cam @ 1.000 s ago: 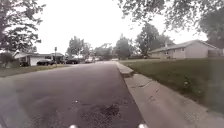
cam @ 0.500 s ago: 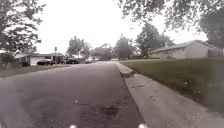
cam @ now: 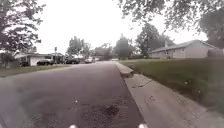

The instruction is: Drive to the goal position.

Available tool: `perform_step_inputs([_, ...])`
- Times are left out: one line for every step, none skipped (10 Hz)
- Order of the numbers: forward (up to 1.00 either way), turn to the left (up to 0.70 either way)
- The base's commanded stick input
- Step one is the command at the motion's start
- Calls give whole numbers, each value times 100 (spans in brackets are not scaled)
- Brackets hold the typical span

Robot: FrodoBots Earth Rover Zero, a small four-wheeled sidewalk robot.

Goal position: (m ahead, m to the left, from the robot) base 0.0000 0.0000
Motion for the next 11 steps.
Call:
perform_step_inputs([7, 0])
perform_step_inputs([7, 0])
perform_step_inputs([7, 0])
perform_step_inputs([7, 0])
perform_step_inputs([7, 0])
perform_step_inputs([7, 0])
perform_step_inputs([7, 0])
perform_step_inputs([7, 0])
perform_step_inputs([7, 0])
perform_step_inputs([7, 0])
perform_step_inputs([7, 0])
